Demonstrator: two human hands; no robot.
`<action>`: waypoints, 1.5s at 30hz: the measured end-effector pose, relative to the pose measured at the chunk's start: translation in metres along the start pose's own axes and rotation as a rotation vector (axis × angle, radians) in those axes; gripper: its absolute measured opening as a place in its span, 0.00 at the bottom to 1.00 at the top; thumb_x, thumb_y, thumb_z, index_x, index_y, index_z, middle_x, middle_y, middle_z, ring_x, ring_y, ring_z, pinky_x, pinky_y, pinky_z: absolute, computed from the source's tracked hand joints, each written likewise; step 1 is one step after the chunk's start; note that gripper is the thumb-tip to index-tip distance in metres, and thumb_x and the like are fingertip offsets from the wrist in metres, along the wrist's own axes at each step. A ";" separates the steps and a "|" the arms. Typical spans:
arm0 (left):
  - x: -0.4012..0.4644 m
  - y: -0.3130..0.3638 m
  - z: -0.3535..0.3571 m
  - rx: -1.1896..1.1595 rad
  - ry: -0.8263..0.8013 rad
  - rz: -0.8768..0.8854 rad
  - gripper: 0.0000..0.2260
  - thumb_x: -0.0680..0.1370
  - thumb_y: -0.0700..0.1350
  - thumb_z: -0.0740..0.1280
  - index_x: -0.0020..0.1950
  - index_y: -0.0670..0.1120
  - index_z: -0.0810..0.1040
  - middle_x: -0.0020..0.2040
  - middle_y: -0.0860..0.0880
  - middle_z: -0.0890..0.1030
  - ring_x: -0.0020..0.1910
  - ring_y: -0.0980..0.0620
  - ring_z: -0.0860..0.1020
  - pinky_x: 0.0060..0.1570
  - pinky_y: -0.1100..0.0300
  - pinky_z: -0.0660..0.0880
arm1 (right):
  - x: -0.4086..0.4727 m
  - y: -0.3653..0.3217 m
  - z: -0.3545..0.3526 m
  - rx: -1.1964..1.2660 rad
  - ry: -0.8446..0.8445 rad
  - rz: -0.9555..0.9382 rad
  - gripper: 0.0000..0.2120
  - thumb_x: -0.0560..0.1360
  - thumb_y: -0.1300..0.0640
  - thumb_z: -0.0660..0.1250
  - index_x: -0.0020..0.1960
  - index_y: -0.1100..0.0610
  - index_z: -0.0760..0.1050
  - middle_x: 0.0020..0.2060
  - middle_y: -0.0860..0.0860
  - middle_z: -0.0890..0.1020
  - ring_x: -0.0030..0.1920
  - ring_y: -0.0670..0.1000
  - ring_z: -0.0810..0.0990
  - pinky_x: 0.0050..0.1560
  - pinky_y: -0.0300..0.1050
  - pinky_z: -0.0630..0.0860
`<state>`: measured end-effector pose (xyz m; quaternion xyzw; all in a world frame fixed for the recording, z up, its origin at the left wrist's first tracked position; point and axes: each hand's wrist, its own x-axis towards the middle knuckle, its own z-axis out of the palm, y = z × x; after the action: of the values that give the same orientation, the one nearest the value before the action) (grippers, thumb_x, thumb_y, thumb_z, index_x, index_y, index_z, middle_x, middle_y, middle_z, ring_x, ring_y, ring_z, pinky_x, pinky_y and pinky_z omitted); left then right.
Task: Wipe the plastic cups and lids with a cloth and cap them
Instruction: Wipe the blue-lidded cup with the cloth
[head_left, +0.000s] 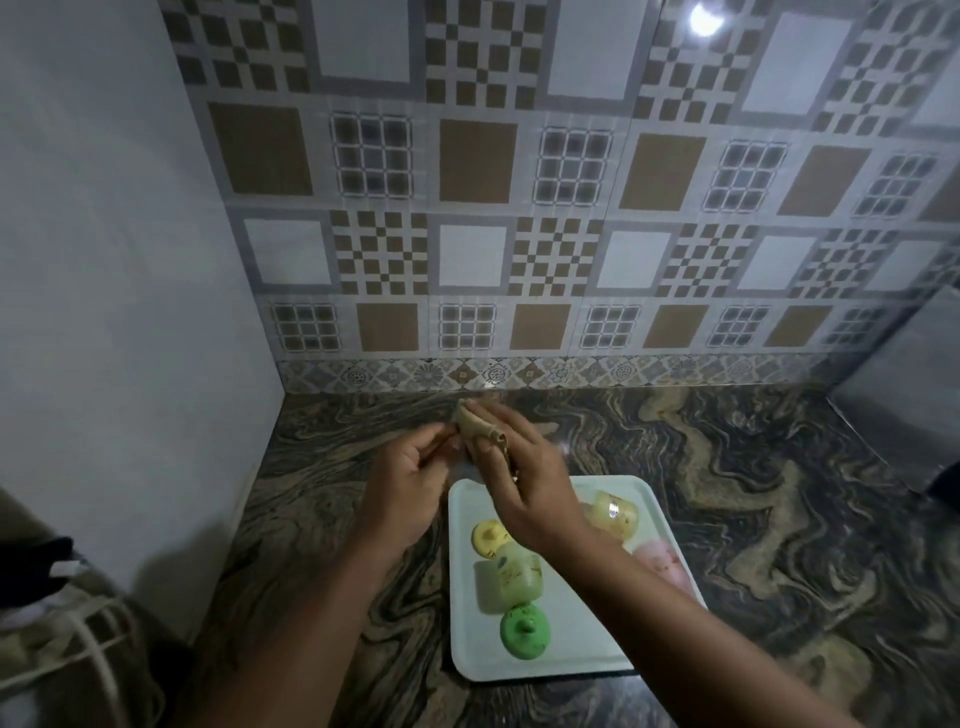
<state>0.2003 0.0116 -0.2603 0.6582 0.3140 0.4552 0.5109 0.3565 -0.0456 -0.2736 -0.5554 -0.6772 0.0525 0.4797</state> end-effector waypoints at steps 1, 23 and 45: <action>-0.003 -0.003 -0.001 0.016 -0.001 -0.010 0.13 0.80 0.36 0.67 0.53 0.54 0.83 0.49 0.58 0.87 0.52 0.57 0.84 0.53 0.62 0.79 | 0.001 -0.001 0.001 0.086 -0.005 0.154 0.26 0.86 0.40 0.57 0.63 0.59 0.84 0.56 0.51 0.86 0.56 0.44 0.83 0.56 0.47 0.79; -0.054 -0.012 -0.006 0.113 0.048 -0.139 0.07 0.81 0.40 0.68 0.54 0.49 0.83 0.48 0.58 0.86 0.51 0.62 0.83 0.52 0.64 0.77 | -0.026 -0.022 -0.003 0.262 0.093 0.561 0.19 0.88 0.54 0.61 0.48 0.67 0.81 0.37 0.47 0.82 0.37 0.43 0.79 0.41 0.46 0.76; -0.071 -0.001 -0.013 0.073 0.051 -0.138 0.08 0.80 0.38 0.68 0.55 0.49 0.82 0.47 0.57 0.86 0.48 0.63 0.83 0.49 0.71 0.76 | -0.047 -0.037 -0.028 0.257 0.130 0.485 0.13 0.87 0.57 0.62 0.61 0.60 0.85 0.49 0.46 0.87 0.49 0.40 0.84 0.50 0.43 0.81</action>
<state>0.1608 -0.0458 -0.2805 0.6413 0.3879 0.4235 0.5088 0.3467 -0.1103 -0.2639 -0.6381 -0.4803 0.2153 0.5619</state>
